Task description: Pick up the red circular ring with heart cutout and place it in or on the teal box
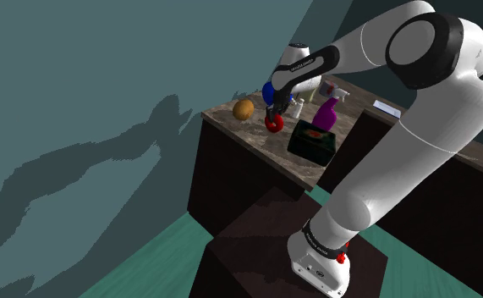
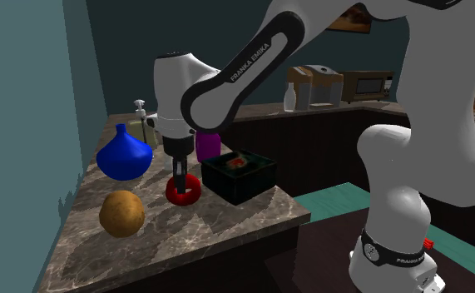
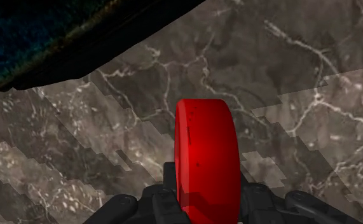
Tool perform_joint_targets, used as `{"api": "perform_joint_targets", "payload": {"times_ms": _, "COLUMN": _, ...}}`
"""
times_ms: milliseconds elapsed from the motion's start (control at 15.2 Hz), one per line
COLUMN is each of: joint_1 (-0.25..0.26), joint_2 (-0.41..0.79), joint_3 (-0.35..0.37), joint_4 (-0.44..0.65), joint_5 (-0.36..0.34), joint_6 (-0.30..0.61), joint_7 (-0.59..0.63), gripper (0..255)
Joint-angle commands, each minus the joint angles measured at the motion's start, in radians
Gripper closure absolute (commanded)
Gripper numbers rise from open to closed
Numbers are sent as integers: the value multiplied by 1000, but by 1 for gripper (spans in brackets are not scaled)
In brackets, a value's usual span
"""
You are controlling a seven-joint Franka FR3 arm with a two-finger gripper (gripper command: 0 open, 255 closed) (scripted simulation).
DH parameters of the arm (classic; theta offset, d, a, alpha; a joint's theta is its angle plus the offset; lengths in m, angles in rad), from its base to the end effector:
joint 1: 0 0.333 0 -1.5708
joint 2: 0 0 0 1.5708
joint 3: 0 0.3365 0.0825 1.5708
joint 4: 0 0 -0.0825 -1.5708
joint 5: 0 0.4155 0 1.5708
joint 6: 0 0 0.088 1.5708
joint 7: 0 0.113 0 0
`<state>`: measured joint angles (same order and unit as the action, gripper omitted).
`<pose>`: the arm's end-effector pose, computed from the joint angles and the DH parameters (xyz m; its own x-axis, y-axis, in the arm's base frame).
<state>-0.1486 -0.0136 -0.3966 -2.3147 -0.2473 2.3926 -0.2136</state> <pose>0.4607 -0.2831 0.3501 0.9875 -0.1538 0.0354 -0.1577 -0.9692 0.1889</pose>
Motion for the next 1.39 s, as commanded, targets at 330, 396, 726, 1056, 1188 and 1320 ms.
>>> {"api": "perform_joint_targets", "payload": {"times_ms": 330, "joint_1": 1, "joint_2": -18, "joint_3": 1, "joint_4": 7, "joint_5": -4, "joint_6": -29, "joint_7": 0, "gripper": 255}}
{"api": "perform_joint_targets", "payload": {"times_ms": 396, "joint_1": 2, "joint_2": -26, "joint_3": 2, "joint_4": 13, "joint_5": -5, "joint_6": -43, "joint_7": 0, "gripper": 255}}
{"api": "perform_joint_targets", "payload": {"times_ms": 726, "joint_1": 4, "joint_2": -65, "joint_3": 6, "joint_4": 45, "joint_5": -10, "joint_6": -112, "joint_7": -4, "gripper": 255}}
{"api": "perform_joint_targets", "payload": {"times_ms": 1056, "joint_1": 6, "joint_2": -99, "joint_3": 12, "joint_4": 81, "joint_5": -12, "joint_6": -181, "joint_7": -9, "gripper": 255}}
{"api": "perform_joint_targets", "payload": {"times_ms": 1188, "joint_1": 7, "joint_2": -110, "joint_3": 14, "joint_4": 97, "joint_5": -12, "joint_6": -208, "joint_7": -11, "gripper": 255}}
{"api": "perform_joint_targets", "payload": {"times_ms": 1320, "joint_1": 8, "joint_2": -121, "joint_3": 16, "joint_4": 114, "joint_5": -12, "joint_6": -236, "joint_7": -14, "gripper": 255}}
